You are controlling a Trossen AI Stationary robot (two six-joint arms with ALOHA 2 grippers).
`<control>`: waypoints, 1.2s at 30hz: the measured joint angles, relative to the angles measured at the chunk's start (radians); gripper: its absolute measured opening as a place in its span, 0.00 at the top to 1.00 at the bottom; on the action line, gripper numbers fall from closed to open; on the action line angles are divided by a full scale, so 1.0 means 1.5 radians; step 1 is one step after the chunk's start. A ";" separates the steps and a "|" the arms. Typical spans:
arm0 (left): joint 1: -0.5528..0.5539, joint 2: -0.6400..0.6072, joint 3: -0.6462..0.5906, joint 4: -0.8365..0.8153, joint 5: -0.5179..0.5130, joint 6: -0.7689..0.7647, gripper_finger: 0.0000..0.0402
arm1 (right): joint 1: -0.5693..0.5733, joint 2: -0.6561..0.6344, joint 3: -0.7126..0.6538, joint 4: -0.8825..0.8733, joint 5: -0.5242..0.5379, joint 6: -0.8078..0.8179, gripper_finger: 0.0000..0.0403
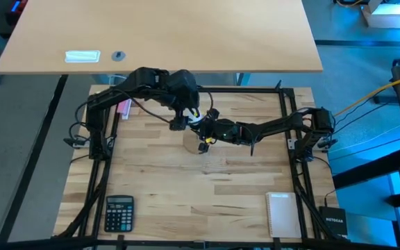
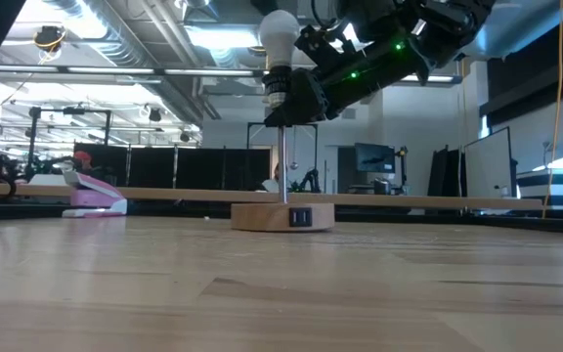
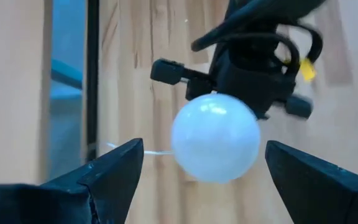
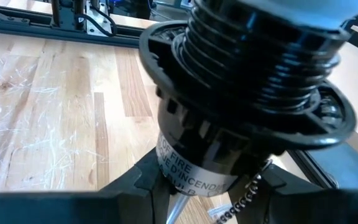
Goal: Screw lightbulb
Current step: Remove the lightbulb from the lamp
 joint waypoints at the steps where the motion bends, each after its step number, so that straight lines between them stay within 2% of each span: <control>1: 0.001 0.001 0.000 0.002 -0.001 0.043 0.19 | 0.000 0.000 0.000 0.000 0.000 0.000 0.67; 7: 0.002 0.001 0.000 0.002 -0.001 0.361 0.19 | 0.000 -0.001 0.000 -0.006 0.000 0.001 0.67; 11: -0.005 0.004 0.000 0.006 0.000 0.496 0.19 | 0.000 -0.001 0.001 -0.010 0.000 0.001 0.67; 23: -0.006 0.010 -0.083 0.050 0.000 0.531 0.19 | 0.000 -0.001 0.001 -0.012 0.000 0.001 0.67; 28: -0.013 0.009 -0.083 0.069 0.007 0.492 0.19 | 0.000 -0.001 0.001 -0.012 -0.001 0.001 0.67; 36: -0.027 0.009 -0.083 0.118 0.015 0.484 0.19 | 0.000 -0.001 0.001 -0.012 0.000 0.001 0.67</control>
